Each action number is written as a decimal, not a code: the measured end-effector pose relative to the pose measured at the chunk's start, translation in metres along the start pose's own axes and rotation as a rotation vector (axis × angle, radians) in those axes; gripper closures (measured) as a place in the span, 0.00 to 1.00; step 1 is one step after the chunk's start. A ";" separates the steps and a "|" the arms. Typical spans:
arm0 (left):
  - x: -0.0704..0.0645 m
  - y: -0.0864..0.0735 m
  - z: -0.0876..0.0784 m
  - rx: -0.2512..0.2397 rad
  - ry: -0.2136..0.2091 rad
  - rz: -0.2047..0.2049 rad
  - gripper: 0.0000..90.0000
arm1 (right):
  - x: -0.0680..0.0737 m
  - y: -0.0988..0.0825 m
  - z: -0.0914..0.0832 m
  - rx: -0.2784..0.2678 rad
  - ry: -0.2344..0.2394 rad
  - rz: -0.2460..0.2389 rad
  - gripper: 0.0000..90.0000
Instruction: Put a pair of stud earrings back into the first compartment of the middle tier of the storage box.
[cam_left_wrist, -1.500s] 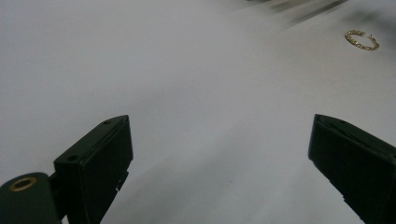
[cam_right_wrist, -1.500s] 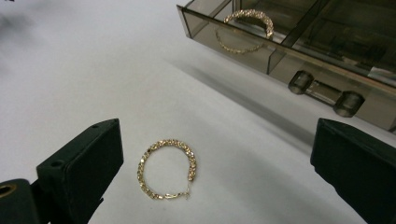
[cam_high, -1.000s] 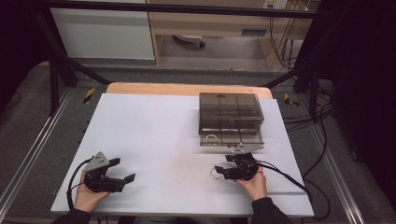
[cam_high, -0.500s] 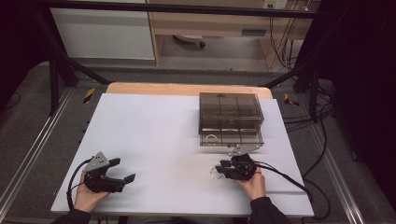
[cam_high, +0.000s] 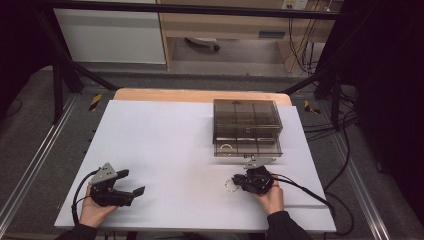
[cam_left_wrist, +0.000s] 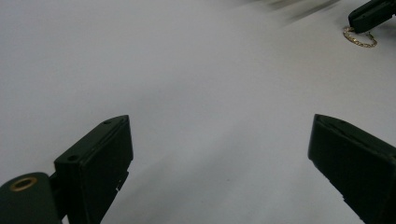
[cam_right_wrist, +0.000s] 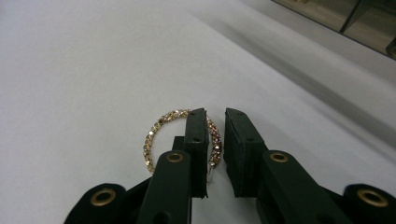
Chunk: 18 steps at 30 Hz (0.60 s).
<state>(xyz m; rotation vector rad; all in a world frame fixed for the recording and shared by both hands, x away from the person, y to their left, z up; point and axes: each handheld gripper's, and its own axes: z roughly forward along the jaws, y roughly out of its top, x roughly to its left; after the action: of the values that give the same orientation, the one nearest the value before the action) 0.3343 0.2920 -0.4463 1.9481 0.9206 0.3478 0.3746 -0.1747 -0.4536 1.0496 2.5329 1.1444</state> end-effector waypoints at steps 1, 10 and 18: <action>0.000 0.000 0.000 0.000 -0.001 0.000 0.07 | 0.000 0.000 0.000 0.001 -0.001 0.000 0.91; 0.000 0.000 0.000 -0.001 -0.001 0.000 0.07 | 0.000 0.000 0.000 0.006 -0.004 0.000 0.95; 0.000 0.000 0.000 0.000 -0.002 0.001 0.07 | 0.001 0.002 -0.001 0.015 -0.004 0.015 0.96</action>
<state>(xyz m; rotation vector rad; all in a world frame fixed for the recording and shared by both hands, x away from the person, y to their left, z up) 0.3343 0.2917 -0.4462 1.9482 0.9183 0.3467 0.3745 -0.1736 -0.4519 1.0753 2.5387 1.1269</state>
